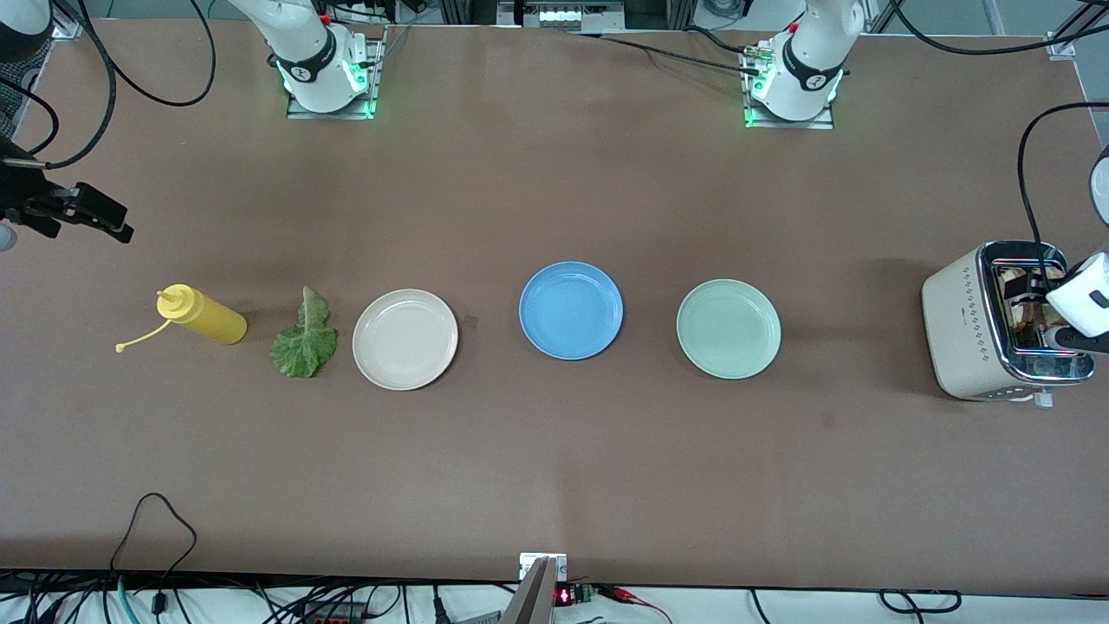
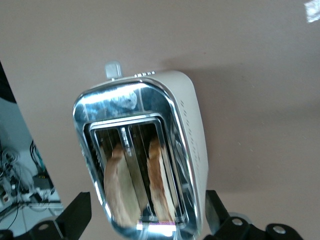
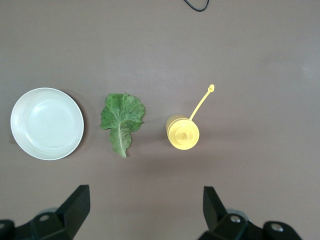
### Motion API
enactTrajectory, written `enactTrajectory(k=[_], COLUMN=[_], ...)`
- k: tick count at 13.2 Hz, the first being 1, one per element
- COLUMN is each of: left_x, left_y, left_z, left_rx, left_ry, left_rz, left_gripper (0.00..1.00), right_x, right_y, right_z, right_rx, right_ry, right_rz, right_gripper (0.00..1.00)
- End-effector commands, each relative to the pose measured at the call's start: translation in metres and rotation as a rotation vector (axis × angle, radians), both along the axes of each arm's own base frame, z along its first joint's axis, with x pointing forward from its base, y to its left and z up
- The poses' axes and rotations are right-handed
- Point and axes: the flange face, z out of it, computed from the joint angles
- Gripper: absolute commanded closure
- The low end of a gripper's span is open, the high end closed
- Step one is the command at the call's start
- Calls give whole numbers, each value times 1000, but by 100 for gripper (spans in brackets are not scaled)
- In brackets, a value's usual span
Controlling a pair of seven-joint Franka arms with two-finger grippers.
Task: Make sandwich in blue plate with both arms
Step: 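Grasp a bread slice in the toaster with the left gripper and lift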
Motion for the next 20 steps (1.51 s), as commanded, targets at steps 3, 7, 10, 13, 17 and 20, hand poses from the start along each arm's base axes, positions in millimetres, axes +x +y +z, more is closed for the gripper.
enactTrajectory(k=[3, 7, 10, 13, 17, 20], left_x=[-25, -34, -38, -41, -33, -22], left_y=[16, 17, 19, 18, 4, -30], left_z=[-42, -54, -46, -36, 10, 68], left_rx=[-14, -24, -21, -19, -2, -2], left_ry=[2, 32, 44, 80, 61, 106], left_rz=[-24, -20, -10, 4, -4, -11], left_gripper=[1, 40, 78, 100, 100, 100], right_x=[1, 1, 1, 1, 1, 2], right_y=[-3, -3, -2, -1, -1, -1], right_z=[3, 3, 3, 3, 3, 3], right_rx=[-11, -11, -11, -11, -13, -12], right_ry=[-11, -13, -11, -11, -14, -19], right_rz=[8, 8, 10, 11, 13, 12], right_gripper=[0, 0, 0, 0, 0, 0])
